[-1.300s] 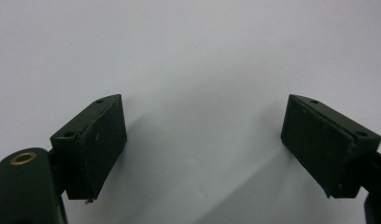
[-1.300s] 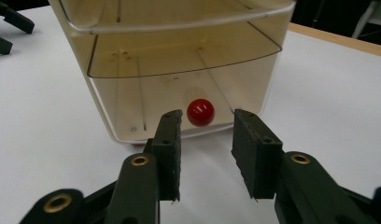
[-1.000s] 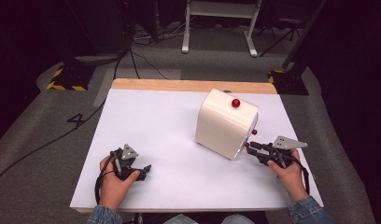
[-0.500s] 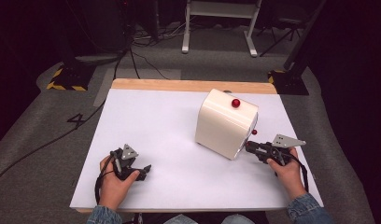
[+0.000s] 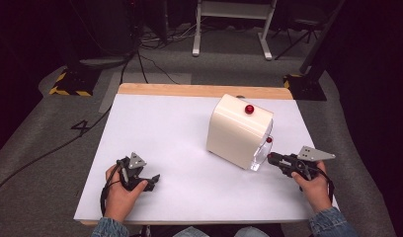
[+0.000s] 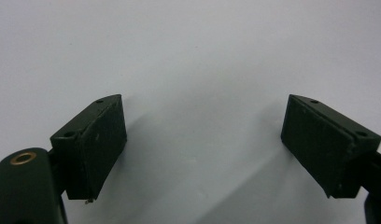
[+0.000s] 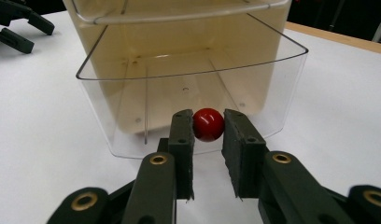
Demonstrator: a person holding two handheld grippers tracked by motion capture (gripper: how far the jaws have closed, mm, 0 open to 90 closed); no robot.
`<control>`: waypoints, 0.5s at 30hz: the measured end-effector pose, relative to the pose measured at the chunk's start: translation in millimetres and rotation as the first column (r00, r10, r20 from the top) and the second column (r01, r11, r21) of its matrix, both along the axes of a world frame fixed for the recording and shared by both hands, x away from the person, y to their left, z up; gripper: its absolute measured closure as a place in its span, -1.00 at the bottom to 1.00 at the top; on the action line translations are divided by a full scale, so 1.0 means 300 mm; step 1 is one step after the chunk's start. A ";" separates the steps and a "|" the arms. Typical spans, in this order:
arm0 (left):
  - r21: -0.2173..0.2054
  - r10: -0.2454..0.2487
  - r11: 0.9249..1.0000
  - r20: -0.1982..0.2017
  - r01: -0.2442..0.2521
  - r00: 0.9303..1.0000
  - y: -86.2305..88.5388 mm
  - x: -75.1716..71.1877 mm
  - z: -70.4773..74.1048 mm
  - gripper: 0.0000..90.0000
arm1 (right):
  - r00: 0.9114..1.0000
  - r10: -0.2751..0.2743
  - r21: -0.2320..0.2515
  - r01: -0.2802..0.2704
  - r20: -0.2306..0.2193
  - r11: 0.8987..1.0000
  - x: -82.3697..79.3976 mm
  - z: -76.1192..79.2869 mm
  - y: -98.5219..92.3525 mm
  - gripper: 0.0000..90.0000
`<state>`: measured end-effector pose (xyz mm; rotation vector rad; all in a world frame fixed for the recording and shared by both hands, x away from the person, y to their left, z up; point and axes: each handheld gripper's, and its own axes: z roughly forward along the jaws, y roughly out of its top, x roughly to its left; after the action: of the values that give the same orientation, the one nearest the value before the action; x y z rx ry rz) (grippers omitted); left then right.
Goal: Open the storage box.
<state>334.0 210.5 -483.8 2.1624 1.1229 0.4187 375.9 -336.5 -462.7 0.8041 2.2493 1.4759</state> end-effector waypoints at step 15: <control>0.000 0.000 1.000 -0.001 0.000 1.000 0.000 0.000 0.000 -0.68 | 0.999 -0.045 0.012 0.045 -0.004 0.999 -0.112 0.019 -0.147 0.65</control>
<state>334.0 210.4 -483.7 2.1627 1.1238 0.4184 342.3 -380.4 -456.9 0.8562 2.2120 1.4699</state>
